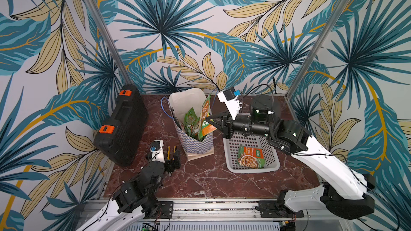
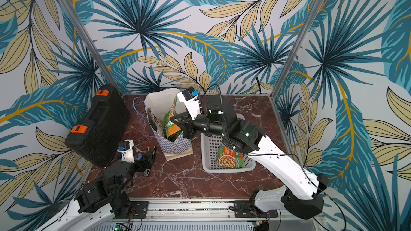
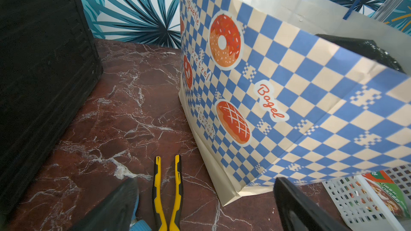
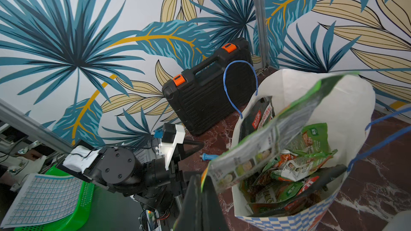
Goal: Place the condiment packets inside the bag
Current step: Place the condiment packet in the paper bag, then move the storage box to the center of the board.
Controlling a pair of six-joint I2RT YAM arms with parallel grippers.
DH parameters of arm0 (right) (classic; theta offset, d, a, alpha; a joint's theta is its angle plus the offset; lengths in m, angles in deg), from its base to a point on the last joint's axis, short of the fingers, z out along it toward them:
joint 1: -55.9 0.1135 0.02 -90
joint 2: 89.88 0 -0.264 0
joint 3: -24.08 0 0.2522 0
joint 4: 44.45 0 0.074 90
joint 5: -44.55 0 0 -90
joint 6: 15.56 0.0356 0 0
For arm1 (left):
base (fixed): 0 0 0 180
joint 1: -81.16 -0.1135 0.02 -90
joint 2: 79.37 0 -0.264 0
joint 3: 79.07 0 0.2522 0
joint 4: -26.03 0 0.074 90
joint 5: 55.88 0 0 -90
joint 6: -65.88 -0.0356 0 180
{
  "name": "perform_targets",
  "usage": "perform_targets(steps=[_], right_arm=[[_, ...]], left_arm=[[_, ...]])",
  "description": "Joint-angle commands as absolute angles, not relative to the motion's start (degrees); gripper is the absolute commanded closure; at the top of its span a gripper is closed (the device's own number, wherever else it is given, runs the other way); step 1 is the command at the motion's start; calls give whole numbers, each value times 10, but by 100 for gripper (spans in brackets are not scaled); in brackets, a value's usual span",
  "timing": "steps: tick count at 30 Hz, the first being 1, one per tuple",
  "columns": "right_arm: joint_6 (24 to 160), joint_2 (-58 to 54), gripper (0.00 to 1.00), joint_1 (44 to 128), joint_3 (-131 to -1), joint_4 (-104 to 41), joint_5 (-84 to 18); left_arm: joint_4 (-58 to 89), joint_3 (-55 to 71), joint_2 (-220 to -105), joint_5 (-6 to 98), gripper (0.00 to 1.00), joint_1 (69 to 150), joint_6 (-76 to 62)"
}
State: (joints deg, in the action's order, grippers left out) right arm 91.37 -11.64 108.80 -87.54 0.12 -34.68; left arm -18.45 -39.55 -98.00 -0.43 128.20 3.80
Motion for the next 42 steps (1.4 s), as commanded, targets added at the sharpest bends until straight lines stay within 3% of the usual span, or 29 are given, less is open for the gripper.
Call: perform_targets(steps=[1, 18, 19, 21, 23, 30, 42], right_arm=[[889, -74, 100, 1097, -916, 48, -396], [835, 128, 100, 1098, -1100, 199, -554], [835, 133, 93, 1098, -1108, 206, -559], [838, 137, 68, 1097, -1117, 214, -563], [839, 133, 56, 1098, -1119, 218, -560], [845, 84, 49, 1098, -1083, 232, -579], [875, -93, 31, 1096, -840, 176, -637]], left_arm=[[-189, -398, -975, -9, 0, 1283, 41], [-186, -400, -976, -8, 0, 1283, 39], [-187, -400, -976, -8, 0, 1283, 40], [-187, -400, -976, -8, 0, 1283, 40], [-186, -400, -976, -8, 0, 1283, 39], [-185, -401, -976, -8, 0, 1283, 39], [-184, -402, -976, -14, 0, 1283, 37]])
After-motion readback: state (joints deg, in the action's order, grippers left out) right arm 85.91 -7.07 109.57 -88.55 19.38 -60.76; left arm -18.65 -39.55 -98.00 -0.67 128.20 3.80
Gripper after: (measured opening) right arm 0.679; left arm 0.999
